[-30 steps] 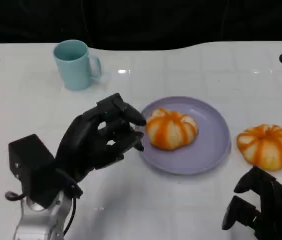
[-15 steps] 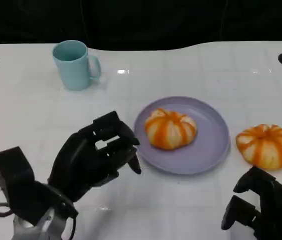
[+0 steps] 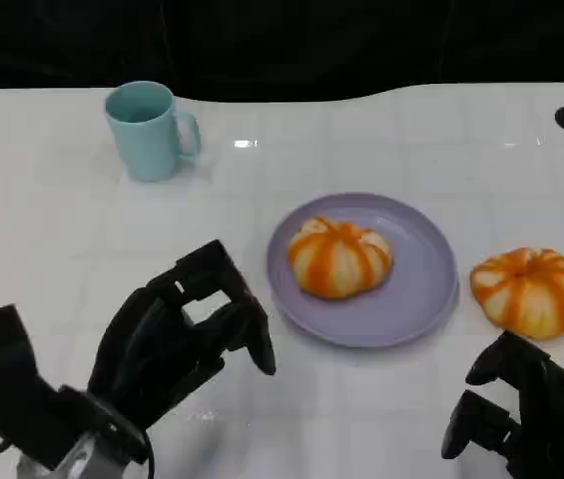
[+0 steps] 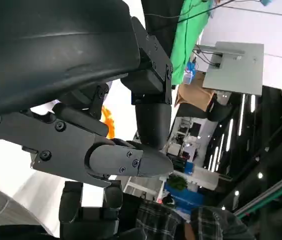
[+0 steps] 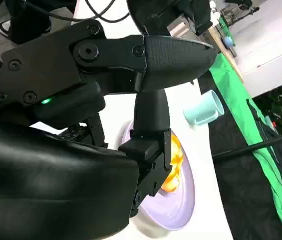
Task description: Grasp the bread from the table and place it into the plate.
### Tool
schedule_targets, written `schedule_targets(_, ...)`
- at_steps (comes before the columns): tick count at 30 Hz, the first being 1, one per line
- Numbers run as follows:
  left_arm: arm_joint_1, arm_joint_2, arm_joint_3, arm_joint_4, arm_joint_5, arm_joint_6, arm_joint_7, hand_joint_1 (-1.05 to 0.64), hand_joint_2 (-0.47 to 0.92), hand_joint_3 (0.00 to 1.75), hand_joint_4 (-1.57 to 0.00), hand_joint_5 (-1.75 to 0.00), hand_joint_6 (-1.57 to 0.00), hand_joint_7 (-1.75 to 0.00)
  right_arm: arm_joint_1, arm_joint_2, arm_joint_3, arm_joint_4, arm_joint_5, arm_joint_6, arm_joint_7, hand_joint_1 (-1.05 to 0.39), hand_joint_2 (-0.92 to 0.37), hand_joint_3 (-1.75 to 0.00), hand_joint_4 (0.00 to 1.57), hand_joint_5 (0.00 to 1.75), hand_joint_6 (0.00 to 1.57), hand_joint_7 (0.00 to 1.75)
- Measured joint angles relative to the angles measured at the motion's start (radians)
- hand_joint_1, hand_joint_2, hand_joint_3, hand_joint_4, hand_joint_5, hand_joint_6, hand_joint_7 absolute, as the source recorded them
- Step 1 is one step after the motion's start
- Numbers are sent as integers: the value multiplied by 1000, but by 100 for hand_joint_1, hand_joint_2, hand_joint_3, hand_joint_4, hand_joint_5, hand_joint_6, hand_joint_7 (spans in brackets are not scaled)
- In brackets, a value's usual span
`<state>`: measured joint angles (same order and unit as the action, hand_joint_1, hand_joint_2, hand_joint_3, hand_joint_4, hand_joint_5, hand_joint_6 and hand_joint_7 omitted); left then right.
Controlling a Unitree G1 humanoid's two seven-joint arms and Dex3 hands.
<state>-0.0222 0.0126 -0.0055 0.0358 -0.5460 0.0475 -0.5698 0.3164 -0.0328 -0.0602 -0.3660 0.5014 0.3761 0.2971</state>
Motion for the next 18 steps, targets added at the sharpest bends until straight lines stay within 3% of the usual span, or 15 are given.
schedule_targets(18, 88, -8, 44, -8, -20, 47, -33, -58, 92, 34, -76, -175, -51, -175, 1, -2, 1, -7, -1, 0, -1, -50, -92, -52, 62, 175, 42, 169)
